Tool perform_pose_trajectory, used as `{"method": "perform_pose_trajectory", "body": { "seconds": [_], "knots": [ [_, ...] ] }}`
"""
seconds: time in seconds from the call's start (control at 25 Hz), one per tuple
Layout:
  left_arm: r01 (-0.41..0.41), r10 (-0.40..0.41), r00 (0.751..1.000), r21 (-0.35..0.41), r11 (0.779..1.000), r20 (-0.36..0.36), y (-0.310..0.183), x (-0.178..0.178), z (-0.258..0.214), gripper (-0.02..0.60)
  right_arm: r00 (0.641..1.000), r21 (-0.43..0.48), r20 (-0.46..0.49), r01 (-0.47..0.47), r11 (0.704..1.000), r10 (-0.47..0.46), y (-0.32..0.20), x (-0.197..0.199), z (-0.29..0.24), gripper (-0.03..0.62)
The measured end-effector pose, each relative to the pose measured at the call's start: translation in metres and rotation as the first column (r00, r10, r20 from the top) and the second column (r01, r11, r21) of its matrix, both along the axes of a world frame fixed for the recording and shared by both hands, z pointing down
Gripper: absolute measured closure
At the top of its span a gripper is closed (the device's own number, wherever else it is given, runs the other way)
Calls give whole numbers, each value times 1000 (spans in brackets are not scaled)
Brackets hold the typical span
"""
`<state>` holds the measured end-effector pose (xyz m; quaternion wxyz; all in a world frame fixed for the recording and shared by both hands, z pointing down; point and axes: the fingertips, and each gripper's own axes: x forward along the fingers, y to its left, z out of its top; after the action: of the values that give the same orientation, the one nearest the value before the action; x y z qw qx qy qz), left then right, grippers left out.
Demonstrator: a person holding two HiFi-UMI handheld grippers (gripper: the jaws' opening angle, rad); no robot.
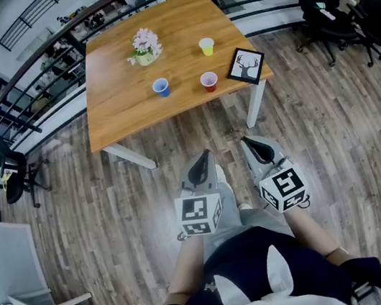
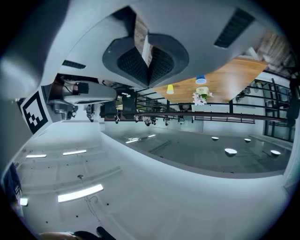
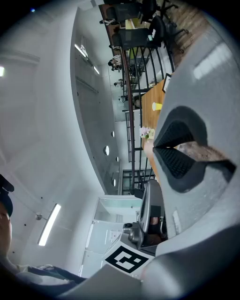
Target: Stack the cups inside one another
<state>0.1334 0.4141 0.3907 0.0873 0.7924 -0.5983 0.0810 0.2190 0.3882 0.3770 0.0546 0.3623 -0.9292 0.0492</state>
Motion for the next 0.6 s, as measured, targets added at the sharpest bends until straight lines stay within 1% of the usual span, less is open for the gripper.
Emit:
{"method": "perform_pose_trajectory", "body": {
  "seconds": [0.32, 0.6],
  "knots": [
    [-11, 11, 1000, -4, 1000, 1, -10, 2, 3, 565, 1000, 0, -5, -10, 1000, 10, -8, 1, 4, 595],
    [-15, 15, 1000, -12, 1000, -4, -27, -8, 5, 565, 1000, -5, -26, -9, 1000, 9, -23, -11, 8, 595]
  ]
}}
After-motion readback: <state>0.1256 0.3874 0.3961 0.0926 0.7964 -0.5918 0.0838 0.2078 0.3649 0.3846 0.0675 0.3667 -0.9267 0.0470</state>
